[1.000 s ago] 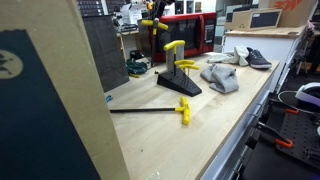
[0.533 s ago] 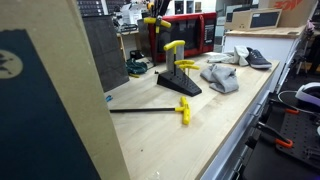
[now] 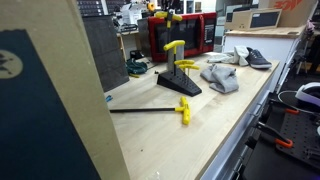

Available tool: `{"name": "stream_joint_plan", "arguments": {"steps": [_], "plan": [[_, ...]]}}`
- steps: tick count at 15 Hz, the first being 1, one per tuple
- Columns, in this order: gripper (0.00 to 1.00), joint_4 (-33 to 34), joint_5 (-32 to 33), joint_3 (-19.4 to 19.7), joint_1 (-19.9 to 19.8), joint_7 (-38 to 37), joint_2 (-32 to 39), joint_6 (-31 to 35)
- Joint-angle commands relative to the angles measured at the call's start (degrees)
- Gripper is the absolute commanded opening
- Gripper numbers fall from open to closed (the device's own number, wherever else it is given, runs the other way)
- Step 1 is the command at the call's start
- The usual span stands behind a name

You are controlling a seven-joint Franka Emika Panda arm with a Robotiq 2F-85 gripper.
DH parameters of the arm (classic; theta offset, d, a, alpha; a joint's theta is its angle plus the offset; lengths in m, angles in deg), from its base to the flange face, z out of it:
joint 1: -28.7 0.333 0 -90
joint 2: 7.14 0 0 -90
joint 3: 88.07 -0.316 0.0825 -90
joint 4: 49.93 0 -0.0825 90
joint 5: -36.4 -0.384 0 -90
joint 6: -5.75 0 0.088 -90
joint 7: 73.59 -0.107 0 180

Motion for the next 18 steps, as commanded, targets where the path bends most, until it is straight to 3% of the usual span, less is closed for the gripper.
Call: {"name": "stream_joint_plan", "arguments": {"steps": [1, 11, 18], "plan": [[0.06, -6.86, 1.52, 1.33, -0.15, 1.94, -5.1, 3.09], [0.06, -11.7, 0.39, 2.0, 0.2, 3.02, -5.1, 9.54], [0.06, -12.59, -3.52, 1.25, 0.83, 1.99, -5.85, 8.45]]}}
